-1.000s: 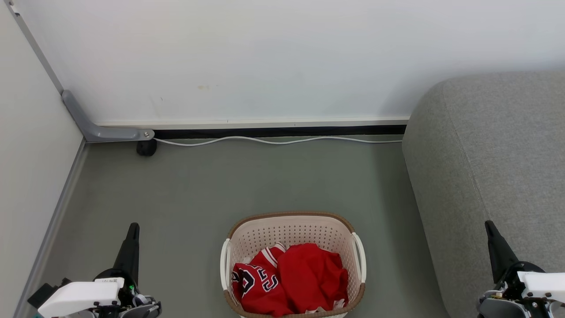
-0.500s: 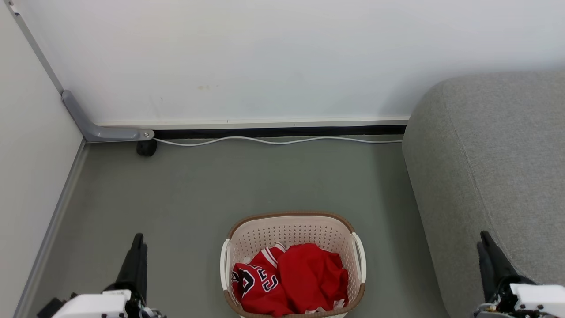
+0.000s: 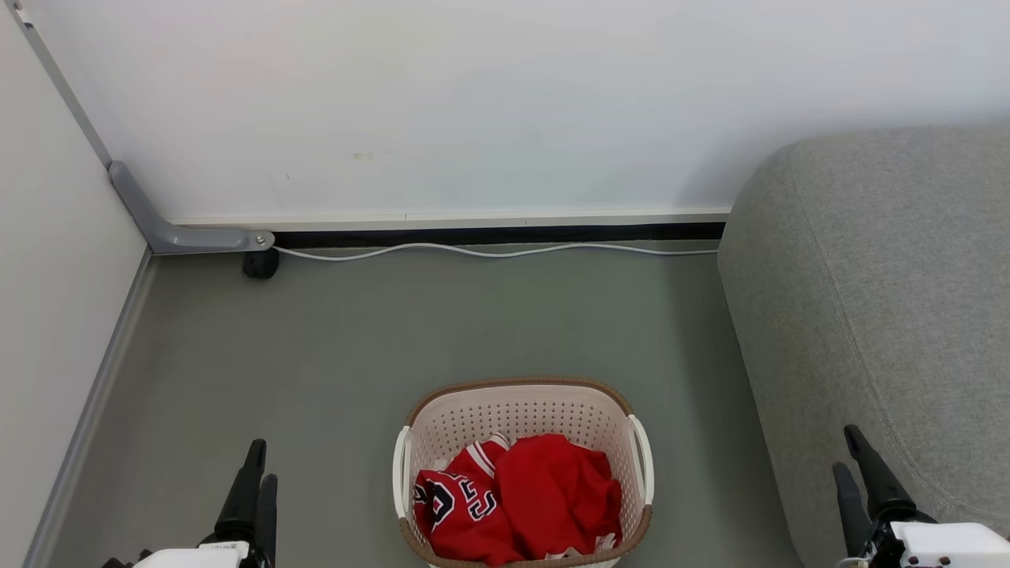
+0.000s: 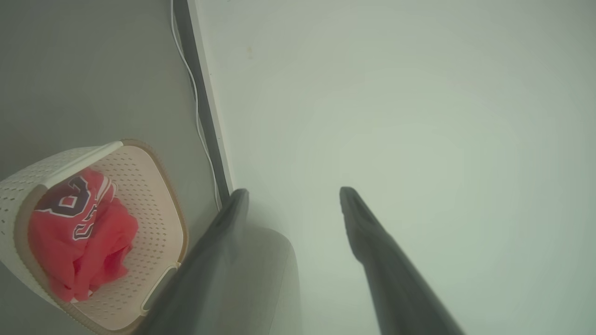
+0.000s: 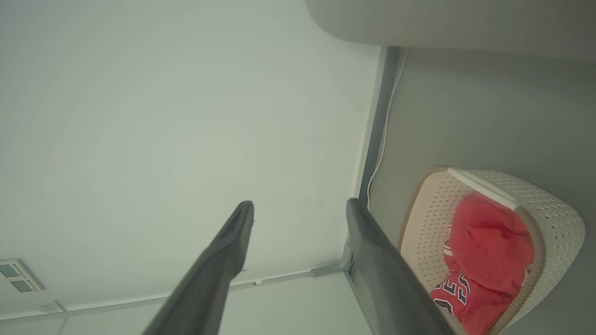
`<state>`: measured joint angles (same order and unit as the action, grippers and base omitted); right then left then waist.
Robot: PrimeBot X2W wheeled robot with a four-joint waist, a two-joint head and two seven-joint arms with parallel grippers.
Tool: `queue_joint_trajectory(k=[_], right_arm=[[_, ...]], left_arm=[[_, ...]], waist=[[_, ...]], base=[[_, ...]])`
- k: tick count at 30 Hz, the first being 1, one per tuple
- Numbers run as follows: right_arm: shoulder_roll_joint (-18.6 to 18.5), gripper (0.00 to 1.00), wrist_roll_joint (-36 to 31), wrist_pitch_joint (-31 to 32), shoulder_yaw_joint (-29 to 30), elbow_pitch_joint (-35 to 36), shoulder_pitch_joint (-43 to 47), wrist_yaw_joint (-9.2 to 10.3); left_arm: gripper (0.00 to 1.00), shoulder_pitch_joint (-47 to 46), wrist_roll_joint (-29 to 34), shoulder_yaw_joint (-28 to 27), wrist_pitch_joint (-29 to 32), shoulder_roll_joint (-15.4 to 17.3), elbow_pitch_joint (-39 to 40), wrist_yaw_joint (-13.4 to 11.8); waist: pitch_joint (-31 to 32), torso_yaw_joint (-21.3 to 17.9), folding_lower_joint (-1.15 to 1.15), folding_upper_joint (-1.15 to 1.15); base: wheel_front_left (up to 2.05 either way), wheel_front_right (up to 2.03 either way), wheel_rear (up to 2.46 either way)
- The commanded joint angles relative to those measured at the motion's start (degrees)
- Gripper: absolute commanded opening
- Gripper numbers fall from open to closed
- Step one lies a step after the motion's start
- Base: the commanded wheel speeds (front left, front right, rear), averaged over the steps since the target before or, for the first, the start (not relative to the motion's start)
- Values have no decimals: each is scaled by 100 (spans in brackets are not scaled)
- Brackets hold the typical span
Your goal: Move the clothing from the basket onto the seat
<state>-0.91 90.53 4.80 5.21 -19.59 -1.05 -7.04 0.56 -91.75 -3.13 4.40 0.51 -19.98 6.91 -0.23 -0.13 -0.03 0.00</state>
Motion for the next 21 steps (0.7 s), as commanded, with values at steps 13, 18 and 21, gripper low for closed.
queue_joint_trajectory(k=[13,18,21], right_arm=[[-296,100,-520,-319,-359,46,-547,-23],[-324,100,-805,-387,-422,17,-612,-24],[-350,100,-1039,-437,-485,-7,-660,-25]], left_arm=[[100,-506,641,201,-279,183,129,19],[100,-551,976,233,-347,202,111,21],[100,-585,1265,256,-397,214,103,22]], waist=[[-11,-19,2,0],[-13,-27,2,0],[-13,-32,2,0]], base=[[0,0,0],[0,0,0],[0,0,0]])
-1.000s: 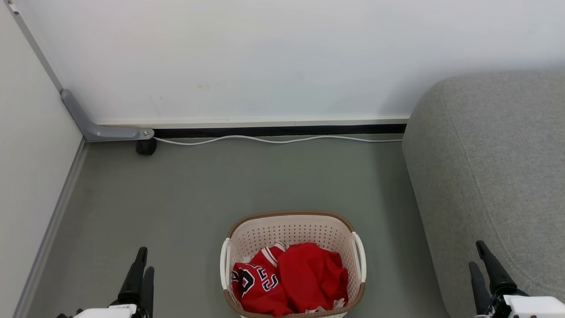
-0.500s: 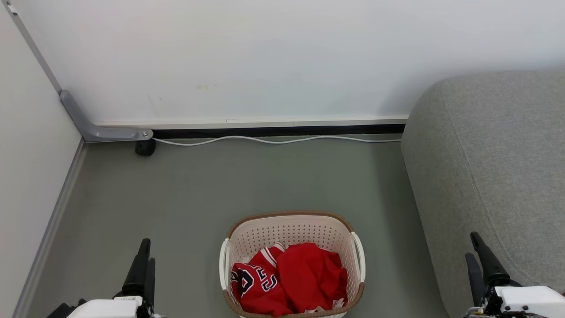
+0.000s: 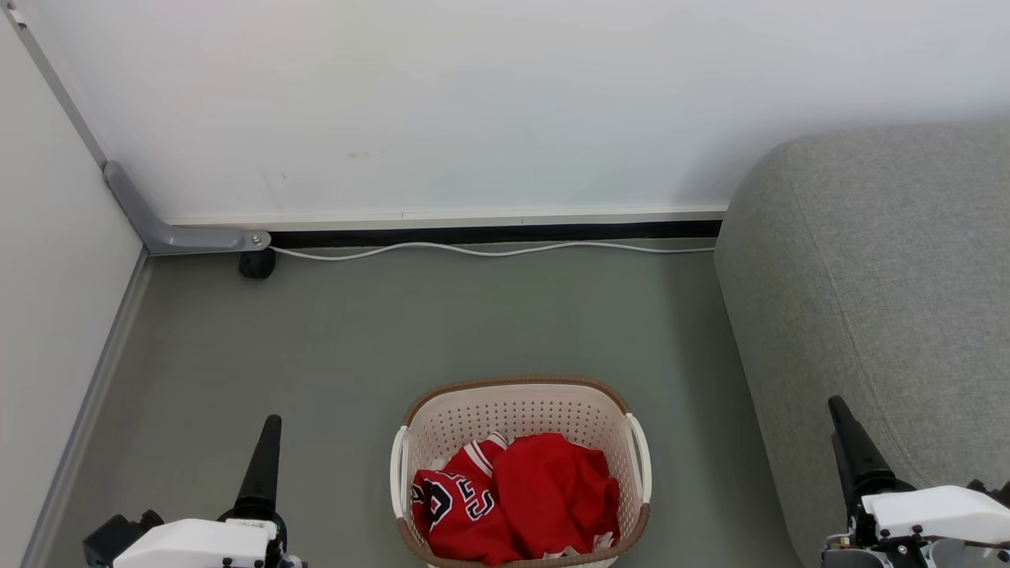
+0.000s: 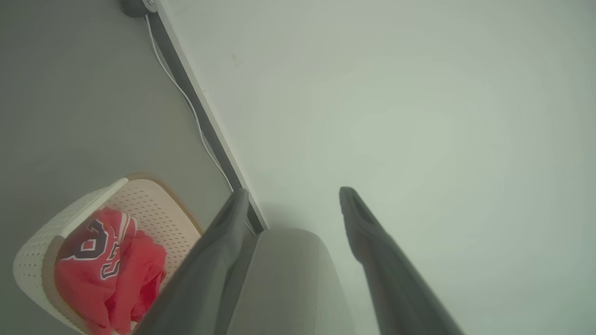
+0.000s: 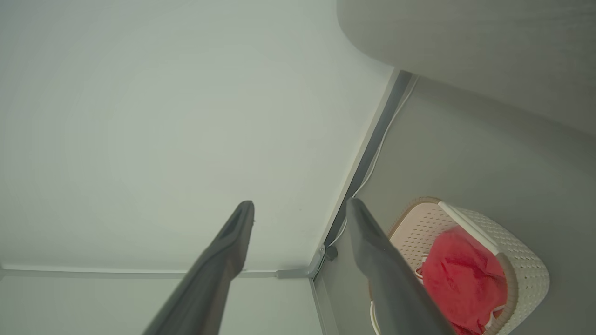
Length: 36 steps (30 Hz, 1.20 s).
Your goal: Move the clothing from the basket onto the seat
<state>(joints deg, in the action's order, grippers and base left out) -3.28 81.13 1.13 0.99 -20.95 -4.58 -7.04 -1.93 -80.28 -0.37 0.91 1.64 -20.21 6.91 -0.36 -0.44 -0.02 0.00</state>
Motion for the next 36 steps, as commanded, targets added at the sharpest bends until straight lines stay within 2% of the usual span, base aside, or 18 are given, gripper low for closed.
queue_joint_trajectory(k=[1,36], right_arm=[[-127,100,-191,-87,-84,118,-324,-25],[-288,100,-3294,-675,-589,-231,-857,-33]], left_arm=[[100,-345,219,-7,-64,107,126,22],[100,-706,3551,349,-653,250,-31,36]], waist=[[0,-3,1,0],[29,-61,1,0]], base=[[0,0,0],[0,0,0]])
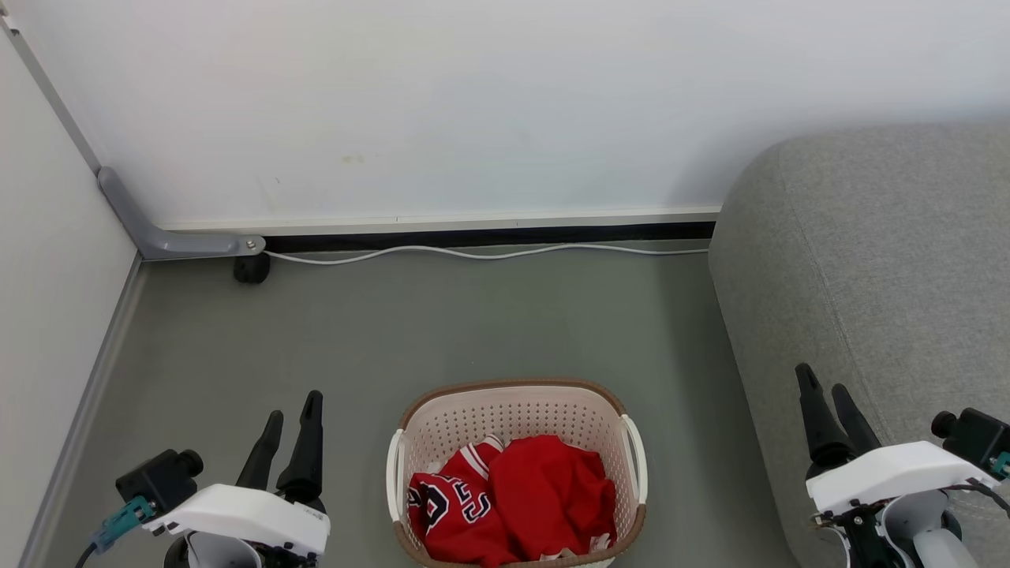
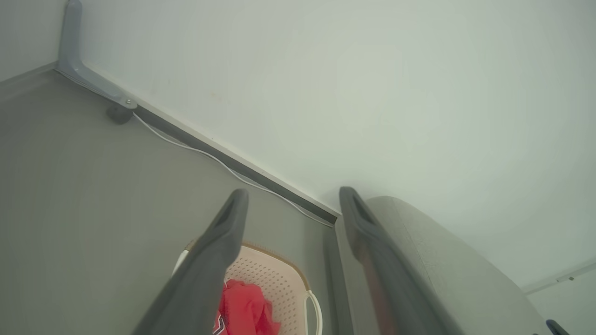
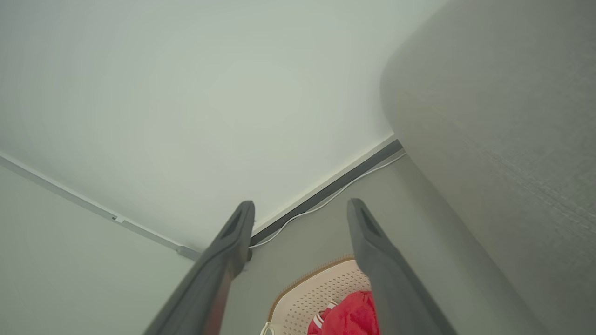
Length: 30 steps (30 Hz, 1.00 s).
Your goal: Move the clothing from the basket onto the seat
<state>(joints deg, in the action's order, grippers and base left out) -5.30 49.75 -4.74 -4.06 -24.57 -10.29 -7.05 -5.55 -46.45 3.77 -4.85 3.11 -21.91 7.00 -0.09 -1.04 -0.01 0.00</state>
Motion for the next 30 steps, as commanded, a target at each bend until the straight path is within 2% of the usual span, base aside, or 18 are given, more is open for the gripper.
queue_joint_trajectory(k=[1,30], right_arm=[[-86,100,-156,-88,-83,132,-287,-32],[-227,100,-2086,-592,-520,-517,-808,-38]], left_arm=[[100,-343,167,-65,-77,103,139,26],[100,-687,2259,140,-581,186,-344,38]], waist=[[2,-1,1,0],[37,-42,1,0]], base=[[0,0,0],[0,0,0]])
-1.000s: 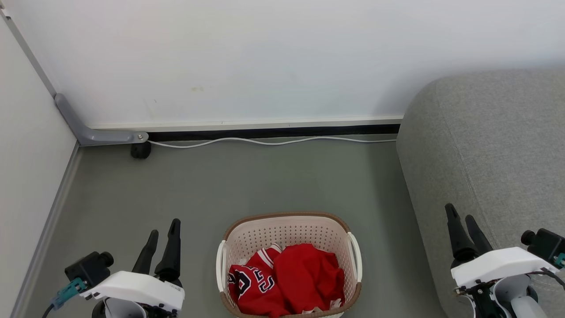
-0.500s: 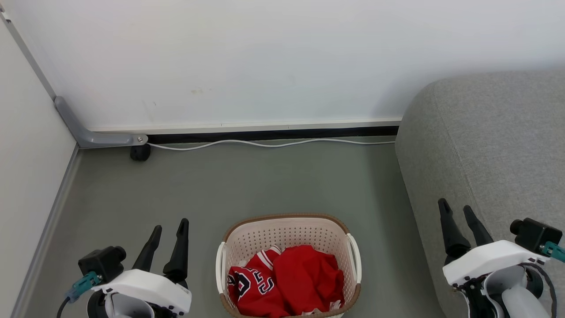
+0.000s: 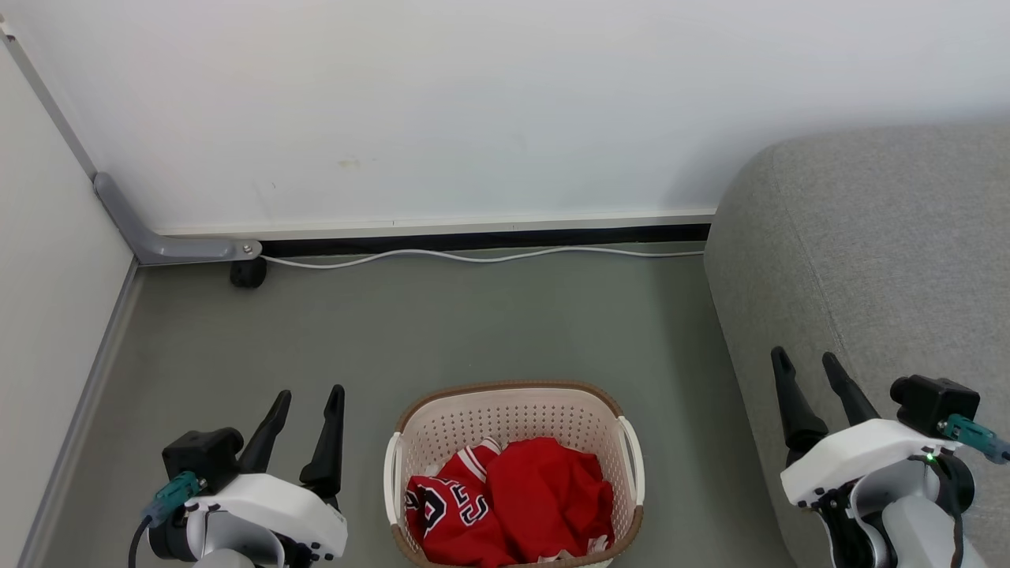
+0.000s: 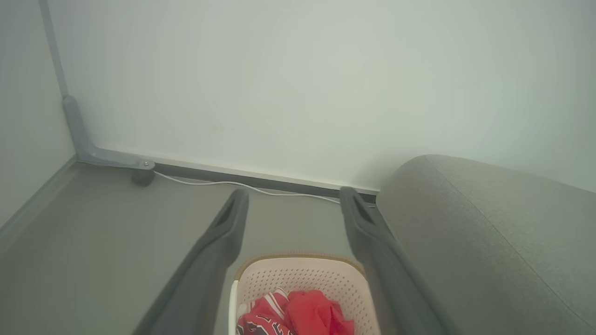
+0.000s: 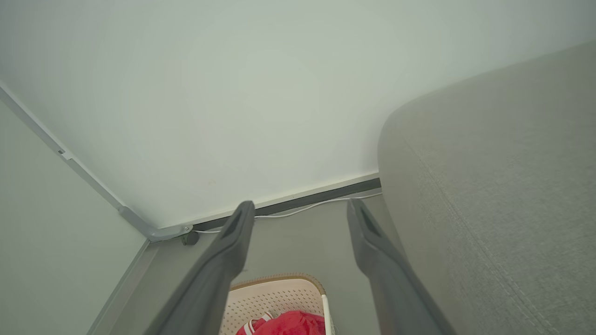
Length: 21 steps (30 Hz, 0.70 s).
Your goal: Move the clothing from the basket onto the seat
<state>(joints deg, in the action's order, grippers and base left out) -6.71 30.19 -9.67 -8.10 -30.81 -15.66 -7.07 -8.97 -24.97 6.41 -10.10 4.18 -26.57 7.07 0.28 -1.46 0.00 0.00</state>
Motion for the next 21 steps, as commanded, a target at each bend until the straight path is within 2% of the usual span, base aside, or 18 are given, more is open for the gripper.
queue_joint_trajectory(k=[1,7,21], right_arm=[[-92,100,-184,-116,-133,88,-292,-36],[-116,100,-467,-216,-186,-63,-401,-38],[-211,100,-1321,-435,-399,-267,-638,-41]], left_arm=[[100,-364,171,-129,-73,77,107,32],[100,-447,431,-208,-173,40,-85,34],[100,-666,1485,-214,-392,64,-460,40]], waist=[[-2,0,0,0],[2,-3,0,0],[-4,-27,0,0]], base=[[0,0,0],[0,0,0],[0,0,0]])
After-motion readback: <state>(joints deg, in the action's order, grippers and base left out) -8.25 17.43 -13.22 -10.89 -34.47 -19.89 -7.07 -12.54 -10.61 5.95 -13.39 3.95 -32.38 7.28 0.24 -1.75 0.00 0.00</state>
